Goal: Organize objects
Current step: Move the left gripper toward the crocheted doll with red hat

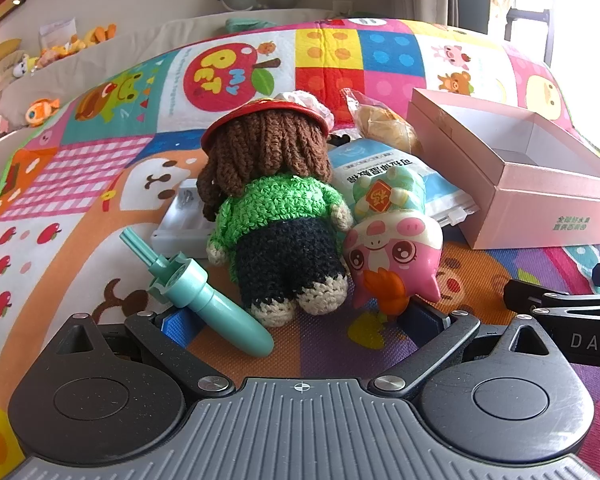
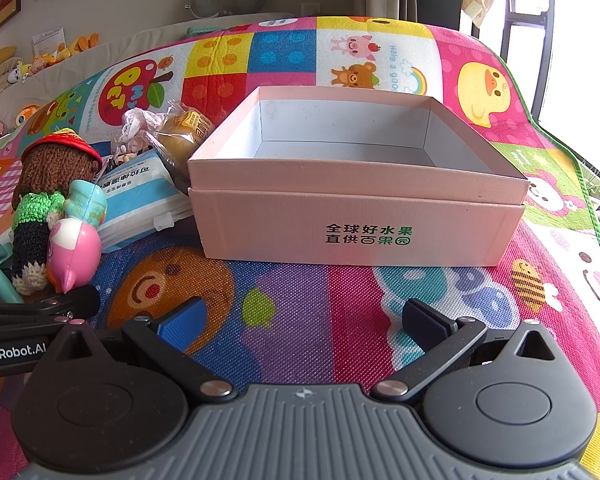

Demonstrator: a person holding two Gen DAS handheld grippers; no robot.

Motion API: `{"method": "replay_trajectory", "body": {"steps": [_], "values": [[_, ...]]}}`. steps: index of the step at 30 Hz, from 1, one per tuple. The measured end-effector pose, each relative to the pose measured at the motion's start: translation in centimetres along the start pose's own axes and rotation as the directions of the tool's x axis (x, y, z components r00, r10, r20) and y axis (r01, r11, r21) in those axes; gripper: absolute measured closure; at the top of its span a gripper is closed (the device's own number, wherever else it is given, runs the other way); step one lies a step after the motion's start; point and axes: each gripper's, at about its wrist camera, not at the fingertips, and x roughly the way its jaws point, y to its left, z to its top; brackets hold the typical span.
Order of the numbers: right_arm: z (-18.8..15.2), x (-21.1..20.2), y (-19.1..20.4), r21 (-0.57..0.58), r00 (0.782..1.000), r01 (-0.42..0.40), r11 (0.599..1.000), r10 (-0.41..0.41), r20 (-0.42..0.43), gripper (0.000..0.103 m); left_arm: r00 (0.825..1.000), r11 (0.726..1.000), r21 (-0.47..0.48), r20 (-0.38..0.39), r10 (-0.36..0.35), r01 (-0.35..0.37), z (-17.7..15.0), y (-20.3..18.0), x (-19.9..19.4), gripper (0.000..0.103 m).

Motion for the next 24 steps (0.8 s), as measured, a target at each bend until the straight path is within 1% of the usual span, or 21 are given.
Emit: {"method": "replay_trajectory", "body": {"steps": [13,15,17,20,24], "values": [[0.1,0.0,-0.1,0.001,1.0,-0.001,1.0,0.001,-0.001,0.0,1.0,1.0,0.001,-0.004,-0.004,0.004,-0.1,0.0,0.0,0.001],[0.1,0.0,-0.1,-0.003,1.0,-0.008,1.0,0.008,-0.005,0.0,1.0,1.0,0.003,-0.022,-0.012,0.012,-0.1,-0.1,-0.1,0.001],[-0.2,0.0,-0.2,-0.017,0.999,-0.026,1.0,0.026,-0.024,0.0,0.999,1.0,0.01,-0.042,-0.024,0.024,-0.2,0.0,-0.5,0.001],[-0.6,-1.2,-1.0,-0.05,0.996,-0.071,0.996,0.068,-0.064,0.0,0.997,0.998,0.037,-0.06,-0.039,0.041,-0.9,0.0,-1.6,0.001],[-1.3,-2.7,-1.1,-0.08,0.99,-0.096,0.992,0.086,-0.113,0.0,0.995,0.995,0.064,-0.078,-0.069,0.074,-1.9,0.3,-3.1,0.001]]}}
